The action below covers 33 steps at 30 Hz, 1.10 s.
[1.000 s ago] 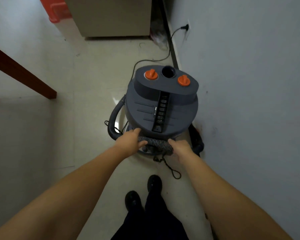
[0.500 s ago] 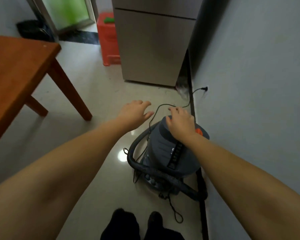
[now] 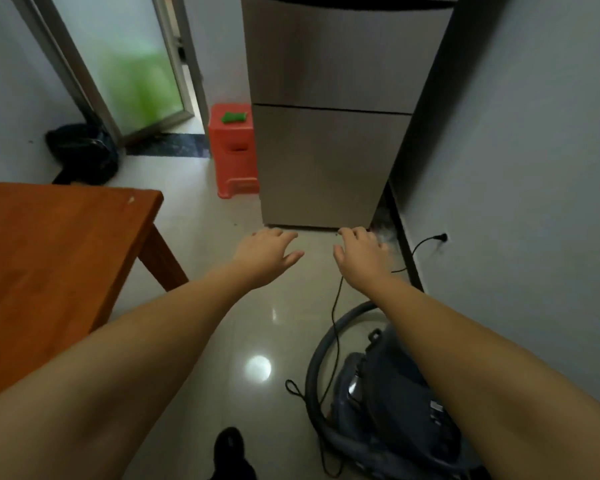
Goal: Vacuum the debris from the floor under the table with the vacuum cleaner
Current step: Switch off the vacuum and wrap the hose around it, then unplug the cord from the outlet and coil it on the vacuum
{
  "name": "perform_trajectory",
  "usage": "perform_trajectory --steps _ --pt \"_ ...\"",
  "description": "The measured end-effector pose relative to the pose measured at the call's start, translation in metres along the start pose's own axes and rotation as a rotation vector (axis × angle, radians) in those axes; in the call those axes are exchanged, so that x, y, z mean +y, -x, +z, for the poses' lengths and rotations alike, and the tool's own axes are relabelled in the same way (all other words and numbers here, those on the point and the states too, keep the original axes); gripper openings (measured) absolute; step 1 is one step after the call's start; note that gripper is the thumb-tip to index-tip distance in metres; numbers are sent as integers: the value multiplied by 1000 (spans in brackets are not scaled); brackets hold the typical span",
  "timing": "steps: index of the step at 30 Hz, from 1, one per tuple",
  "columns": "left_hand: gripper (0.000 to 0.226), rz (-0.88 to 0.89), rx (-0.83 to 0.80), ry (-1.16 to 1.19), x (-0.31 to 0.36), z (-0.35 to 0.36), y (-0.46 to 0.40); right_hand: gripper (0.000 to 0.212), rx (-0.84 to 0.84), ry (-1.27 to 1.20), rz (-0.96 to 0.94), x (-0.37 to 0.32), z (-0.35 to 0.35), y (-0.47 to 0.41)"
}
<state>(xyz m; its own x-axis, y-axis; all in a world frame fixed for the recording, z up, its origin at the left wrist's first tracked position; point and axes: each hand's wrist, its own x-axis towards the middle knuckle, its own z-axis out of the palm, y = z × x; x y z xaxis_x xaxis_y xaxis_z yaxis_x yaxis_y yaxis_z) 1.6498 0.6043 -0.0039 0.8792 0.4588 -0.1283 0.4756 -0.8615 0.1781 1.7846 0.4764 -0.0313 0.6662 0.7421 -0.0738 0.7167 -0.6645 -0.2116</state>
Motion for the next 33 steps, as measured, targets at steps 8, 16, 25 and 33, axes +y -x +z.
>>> perform_trajectory --steps 8,16,25,33 --pt "52 178 -35 -84 -64 -37 -98 41 3 -82 196 -46 5 -81" --pt "53 398 -58 -96 -55 -39 -238 40 -6 -93 382 2 3 -193" --pt "52 588 -78 -114 -8 -71 -434 41 56 -112 575 88 -48 -329" --pt "50 894 -171 -171 39 -51 -566 43 83 -182 897 154 -37 -393"
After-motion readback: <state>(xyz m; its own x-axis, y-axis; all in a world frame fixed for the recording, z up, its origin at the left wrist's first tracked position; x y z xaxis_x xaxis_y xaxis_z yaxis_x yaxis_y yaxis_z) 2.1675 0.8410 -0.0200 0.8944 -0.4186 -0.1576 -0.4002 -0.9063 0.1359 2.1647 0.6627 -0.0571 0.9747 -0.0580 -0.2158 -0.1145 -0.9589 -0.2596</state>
